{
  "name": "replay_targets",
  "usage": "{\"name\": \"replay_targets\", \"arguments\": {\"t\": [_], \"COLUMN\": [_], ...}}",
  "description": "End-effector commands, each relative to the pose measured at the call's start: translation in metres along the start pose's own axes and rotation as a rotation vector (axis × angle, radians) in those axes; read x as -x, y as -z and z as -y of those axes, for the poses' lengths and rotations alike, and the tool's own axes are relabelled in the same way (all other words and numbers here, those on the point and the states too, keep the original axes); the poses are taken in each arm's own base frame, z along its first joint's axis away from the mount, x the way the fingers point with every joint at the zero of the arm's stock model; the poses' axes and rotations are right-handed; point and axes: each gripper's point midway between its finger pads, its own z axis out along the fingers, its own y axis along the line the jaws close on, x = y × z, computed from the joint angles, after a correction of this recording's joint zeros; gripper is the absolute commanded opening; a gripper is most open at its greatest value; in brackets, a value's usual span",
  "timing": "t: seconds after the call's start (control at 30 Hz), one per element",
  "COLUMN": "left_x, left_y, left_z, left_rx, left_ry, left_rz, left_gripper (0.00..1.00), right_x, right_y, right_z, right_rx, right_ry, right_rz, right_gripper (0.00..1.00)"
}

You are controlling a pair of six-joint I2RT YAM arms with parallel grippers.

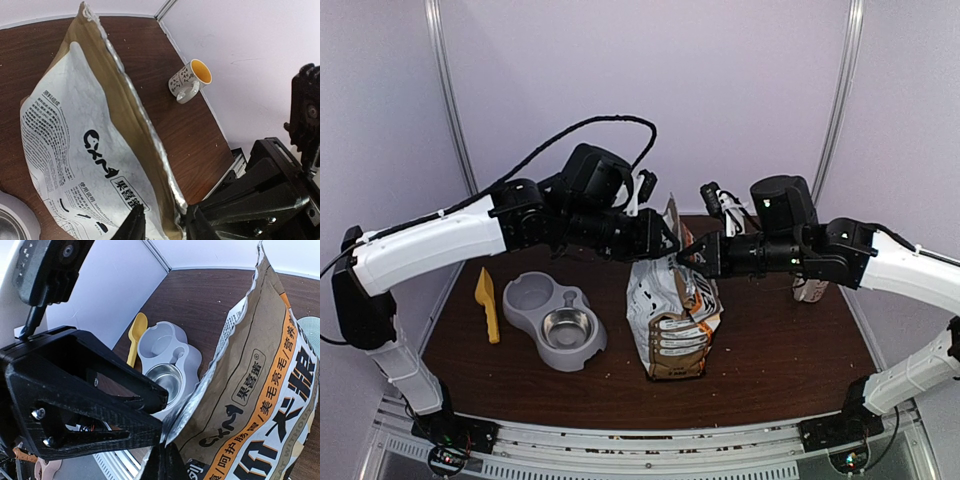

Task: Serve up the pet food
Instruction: Open the seal of the pet food bag.

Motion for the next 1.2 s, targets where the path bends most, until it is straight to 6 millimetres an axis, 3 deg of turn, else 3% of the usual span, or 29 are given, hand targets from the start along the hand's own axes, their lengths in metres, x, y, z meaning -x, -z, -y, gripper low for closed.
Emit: {"name": "replay_targets", "arguments": {"t": [0.0, 0.47, 0.67, 0.8, 1.03, 1.17], "left_x": [0.002, -0.008, -0.015, -0.013, 0.005, 0.01], "left_y": [-0.012, -0.024, -0.024, -0.019, -0.004, -0.001], "left_z": [-0.001, 0.004, 0.007, 0.004, 0.007, 0.009], "left_rx": [-0.025, -0.088, -0.128, -0.117, -0.102, -0.101], "left_ry": [0.015, 0.027, 0.037, 0.03, -0.022, -0.038], "left_rz": [0.006, -0.06, -0.067, -0.039, 0.038, 0.056], "left_gripper": [0.31, 0.26, 0.13, 0.0, 0.0, 0.0], "right_x": [-0.004, 0.0, -0.001, -0.004, 0.001, 0.003], "right_y": [0.004, 0.007, 0.007, 0.006, 0.007, 0.009], "right_z": [-0.003, -0.005, -0.002, 0.0, 0.005, 0.02], "right_rx": [0.015, 0.02, 0.011, 0.009, -0.027, -0.146], "right_ry": [0.006, 0.013, 0.02, 0.008, 0.017, 0.039], "right_rz": [-0.006, 0.009, 0.01, 0.014, 0.048, 0.066], "right_gripper": [0.0, 0.0, 0.0, 0.0, 0.0, 0.0]}}
